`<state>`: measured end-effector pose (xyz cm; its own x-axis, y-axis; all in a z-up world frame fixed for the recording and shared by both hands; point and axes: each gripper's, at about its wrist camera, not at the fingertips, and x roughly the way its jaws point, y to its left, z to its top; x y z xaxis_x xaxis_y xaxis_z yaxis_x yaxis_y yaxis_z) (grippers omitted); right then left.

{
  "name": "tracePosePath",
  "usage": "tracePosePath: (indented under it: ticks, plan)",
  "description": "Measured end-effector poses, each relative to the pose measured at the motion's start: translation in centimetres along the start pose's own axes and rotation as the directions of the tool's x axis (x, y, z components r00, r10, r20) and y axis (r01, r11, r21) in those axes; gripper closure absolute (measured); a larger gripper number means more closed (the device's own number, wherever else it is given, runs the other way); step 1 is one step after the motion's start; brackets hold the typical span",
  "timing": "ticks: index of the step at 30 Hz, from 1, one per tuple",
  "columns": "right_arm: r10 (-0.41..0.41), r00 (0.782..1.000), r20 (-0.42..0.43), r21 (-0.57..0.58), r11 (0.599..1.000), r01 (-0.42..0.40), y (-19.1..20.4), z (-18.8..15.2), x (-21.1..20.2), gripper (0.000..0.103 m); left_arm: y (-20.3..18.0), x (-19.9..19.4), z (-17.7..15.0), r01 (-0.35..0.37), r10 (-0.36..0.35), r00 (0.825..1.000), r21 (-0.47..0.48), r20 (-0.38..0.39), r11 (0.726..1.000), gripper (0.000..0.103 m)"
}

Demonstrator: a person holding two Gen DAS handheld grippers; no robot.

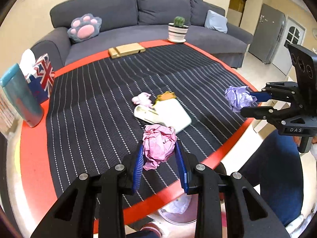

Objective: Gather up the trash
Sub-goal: 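Carry both papers over the bin while the right gripper opens to drop the purple paper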

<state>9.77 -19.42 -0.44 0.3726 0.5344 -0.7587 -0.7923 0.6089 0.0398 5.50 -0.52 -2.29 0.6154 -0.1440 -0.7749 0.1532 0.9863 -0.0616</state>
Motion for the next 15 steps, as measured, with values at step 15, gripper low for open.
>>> tracePosePath:
  ticks: [15]
  plan:
    - [0.077, 0.997, 0.007, -0.043, 0.996, -0.076, 4.8, -3.8, -2.5, 0.068, -4.0, -2.4, -3.9, 0.05, -0.05, 0.998, 0.026, 0.029, 0.998, 0.072]
